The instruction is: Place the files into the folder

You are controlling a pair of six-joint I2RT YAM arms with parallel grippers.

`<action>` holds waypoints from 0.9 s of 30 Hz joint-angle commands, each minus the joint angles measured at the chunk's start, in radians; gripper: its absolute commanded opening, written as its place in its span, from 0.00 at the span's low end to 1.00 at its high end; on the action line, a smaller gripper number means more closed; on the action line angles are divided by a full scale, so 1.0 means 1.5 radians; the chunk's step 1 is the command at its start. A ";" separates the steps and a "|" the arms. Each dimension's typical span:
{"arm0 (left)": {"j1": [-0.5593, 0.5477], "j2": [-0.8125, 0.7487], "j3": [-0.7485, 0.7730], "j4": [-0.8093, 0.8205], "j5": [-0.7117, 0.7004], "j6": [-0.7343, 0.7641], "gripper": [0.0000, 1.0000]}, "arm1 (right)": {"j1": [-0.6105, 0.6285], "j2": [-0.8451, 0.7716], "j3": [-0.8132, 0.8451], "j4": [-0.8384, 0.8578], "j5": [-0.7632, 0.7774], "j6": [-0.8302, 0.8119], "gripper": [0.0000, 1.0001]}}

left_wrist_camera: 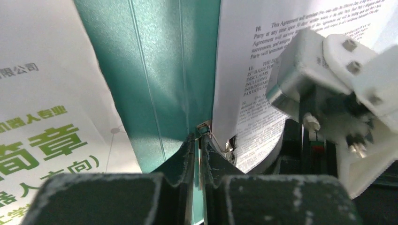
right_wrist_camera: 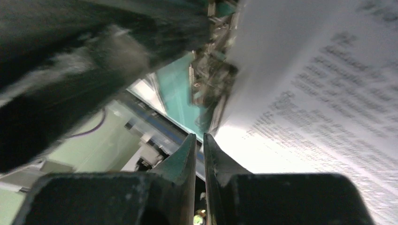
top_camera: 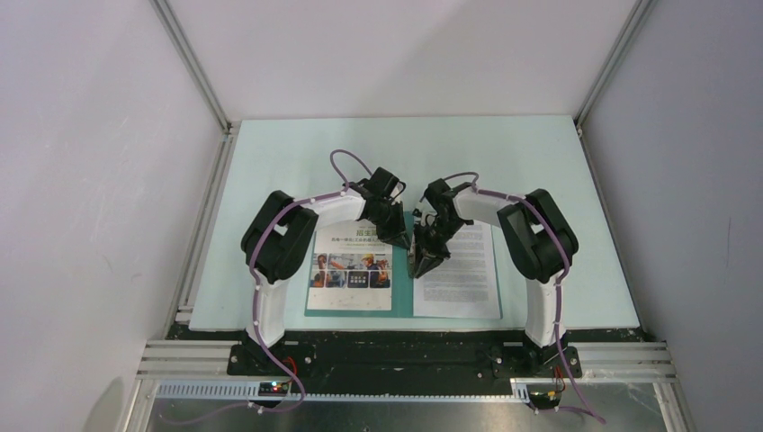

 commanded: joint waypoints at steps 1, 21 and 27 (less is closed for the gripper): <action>0.007 0.005 -0.006 -0.001 -0.022 -0.006 0.10 | -0.001 0.029 -0.014 -0.020 0.076 -0.024 0.14; 0.018 0.009 -0.005 0.000 -0.016 -0.005 0.09 | -0.049 -0.065 -0.002 -0.031 -0.043 -0.052 0.23; 0.018 0.009 -0.004 0.000 -0.017 -0.008 0.09 | -0.069 -0.061 0.003 0.019 -0.129 -0.003 0.33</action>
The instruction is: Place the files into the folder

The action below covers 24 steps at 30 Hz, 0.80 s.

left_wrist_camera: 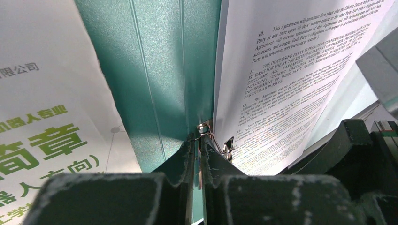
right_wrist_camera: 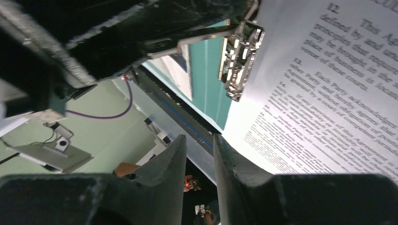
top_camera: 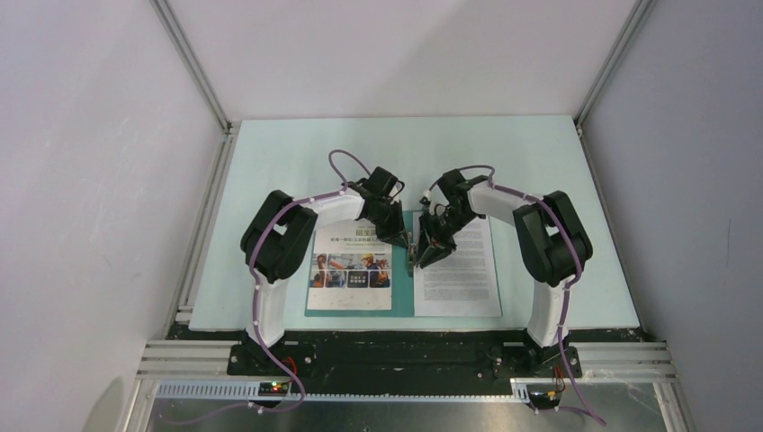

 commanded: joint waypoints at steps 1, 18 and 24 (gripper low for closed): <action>0.009 0.009 -0.003 -0.001 -0.017 -0.003 0.09 | -0.017 -0.009 0.010 0.040 -0.080 0.038 0.34; 0.009 0.013 0.000 -0.001 -0.013 -0.001 0.13 | -0.077 0.110 0.198 0.000 0.096 -0.001 0.28; 0.010 0.011 0.001 0.000 -0.015 0.001 0.13 | -0.065 0.145 0.242 -0.001 0.069 -0.015 0.27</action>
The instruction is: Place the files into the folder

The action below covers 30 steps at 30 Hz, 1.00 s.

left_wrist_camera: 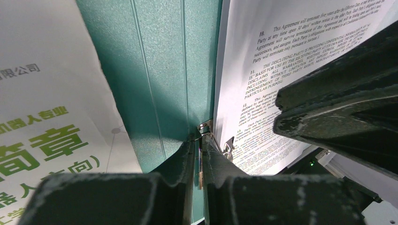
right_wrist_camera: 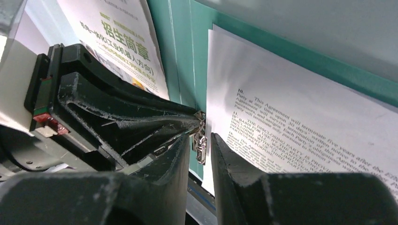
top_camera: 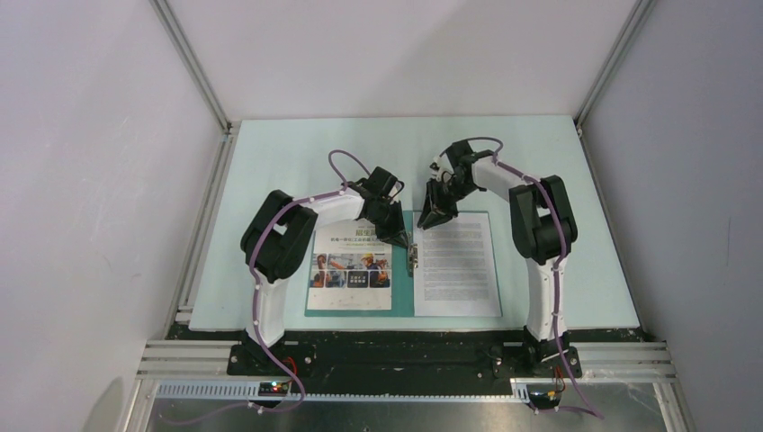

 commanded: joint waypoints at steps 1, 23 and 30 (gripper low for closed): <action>0.009 0.010 0.000 -0.001 -0.017 0.002 0.13 | 0.014 0.015 0.031 -0.015 -0.015 -0.022 0.27; 0.010 0.014 0.000 -0.001 -0.015 -0.003 0.13 | 0.045 -0.064 -0.068 0.004 -0.138 -0.004 0.27; 0.010 0.013 -0.003 -0.001 -0.016 -0.006 0.13 | 0.043 -0.068 -0.065 0.001 -0.091 -0.005 0.27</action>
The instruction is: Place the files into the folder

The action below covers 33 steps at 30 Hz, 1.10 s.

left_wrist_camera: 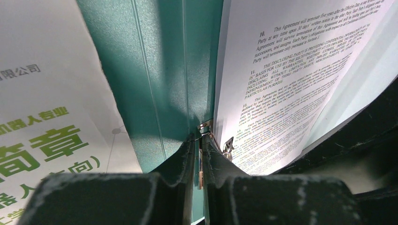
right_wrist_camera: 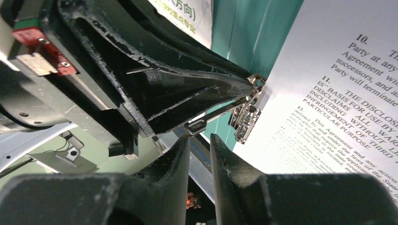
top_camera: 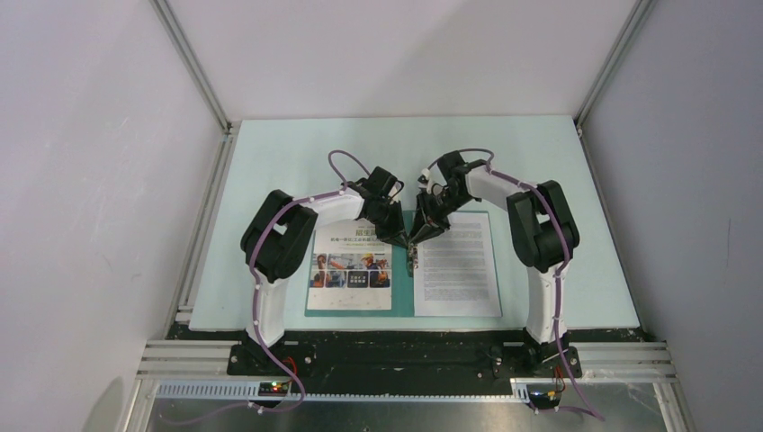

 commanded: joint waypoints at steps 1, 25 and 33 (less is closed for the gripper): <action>0.008 0.012 -0.002 -0.001 -0.020 -0.005 0.13 | -0.004 -0.029 0.012 -0.008 0.042 -0.008 0.27; 0.010 0.013 0.000 -0.001 -0.019 -0.001 0.13 | 0.002 0.052 0.101 -0.014 0.037 -0.020 0.27; 0.011 0.018 0.001 -0.001 -0.015 -0.001 0.13 | -0.002 0.014 0.047 -0.005 -0.020 -0.012 0.26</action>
